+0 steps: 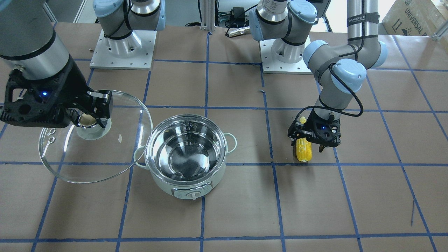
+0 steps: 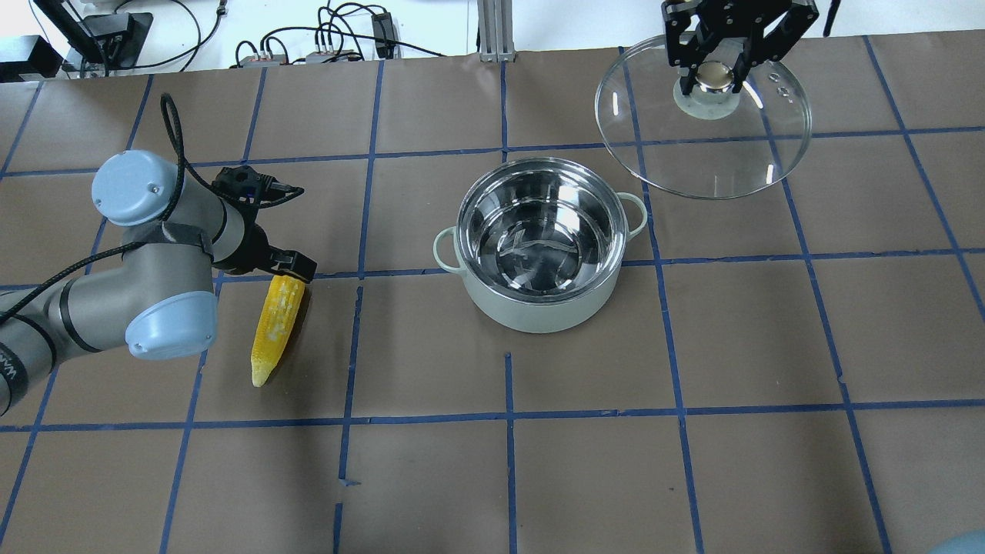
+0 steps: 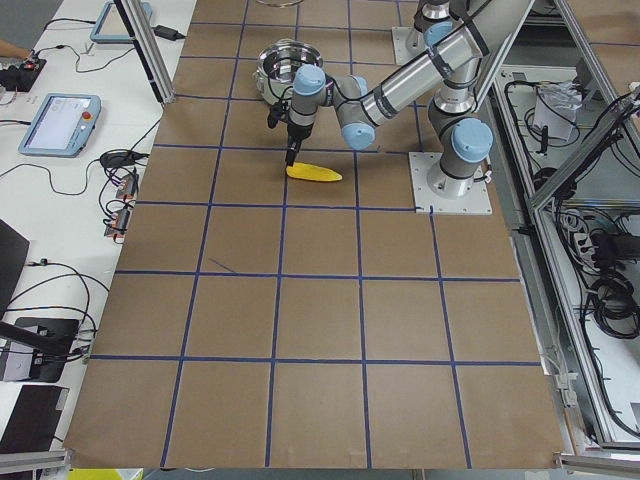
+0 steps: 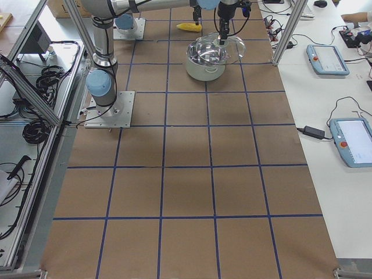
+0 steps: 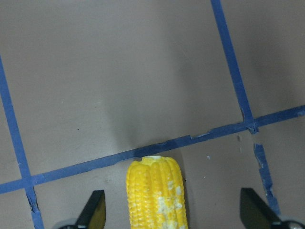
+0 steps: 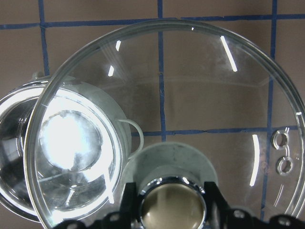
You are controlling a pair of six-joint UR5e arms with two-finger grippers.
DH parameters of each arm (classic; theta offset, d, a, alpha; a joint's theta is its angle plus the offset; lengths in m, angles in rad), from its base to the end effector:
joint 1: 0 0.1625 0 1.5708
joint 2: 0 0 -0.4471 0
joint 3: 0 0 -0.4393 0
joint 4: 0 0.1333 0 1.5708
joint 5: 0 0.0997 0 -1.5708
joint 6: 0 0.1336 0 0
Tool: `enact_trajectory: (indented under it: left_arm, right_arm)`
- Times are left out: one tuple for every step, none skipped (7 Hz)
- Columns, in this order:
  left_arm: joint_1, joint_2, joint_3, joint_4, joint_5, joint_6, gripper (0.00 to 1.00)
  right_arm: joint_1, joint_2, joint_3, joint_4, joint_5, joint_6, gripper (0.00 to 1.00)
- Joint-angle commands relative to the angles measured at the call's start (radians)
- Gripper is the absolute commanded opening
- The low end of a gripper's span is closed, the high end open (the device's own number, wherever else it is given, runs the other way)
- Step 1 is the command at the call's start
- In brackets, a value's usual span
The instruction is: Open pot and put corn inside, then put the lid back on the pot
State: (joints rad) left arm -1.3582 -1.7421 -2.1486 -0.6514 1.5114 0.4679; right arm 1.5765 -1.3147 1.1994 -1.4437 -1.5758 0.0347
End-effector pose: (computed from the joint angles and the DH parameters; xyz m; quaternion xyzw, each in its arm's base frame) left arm -0.0286 -0.5369 0.1894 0.1293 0.9875 -0.0900 0.0005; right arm 0.1363 -0.6470 0.5108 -0.0145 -0.9999 -0.0058 0.0026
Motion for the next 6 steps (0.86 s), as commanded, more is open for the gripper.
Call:
enact_trajectory:
  left_arm:
    - [0.002,0.003,-0.01,0.015,0.0,0.008,1.0]
    - [0.002,0.004,-0.011,0.013,0.0,0.011,1.0]
    - [0.002,0.003,-0.013,0.012,-0.002,0.011,1.0]
    - [0.004,0.003,-0.02,0.012,0.001,0.033,1.0]
    - [0.004,0.003,-0.028,0.013,0.0,0.037,1.0]
    - [0.005,-0.002,-0.031,0.001,0.009,0.029,1.0]
  right_arm:
    - [-0.012,-0.015,0.0,0.043,0.0,-0.002,0.3]
    - [-0.012,-0.015,0.0,0.046,0.0,-0.002,0.3]
    - [-0.009,-0.015,0.0,0.046,0.0,-0.002,0.3]
    - [-0.01,-0.015,0.0,0.046,-0.001,-0.002,0.3]
    - [-0.009,-0.017,-0.001,0.046,-0.001,-0.002,0.3]
    - [-0.012,-0.017,-0.003,0.046,-0.001,-0.002,0.3]
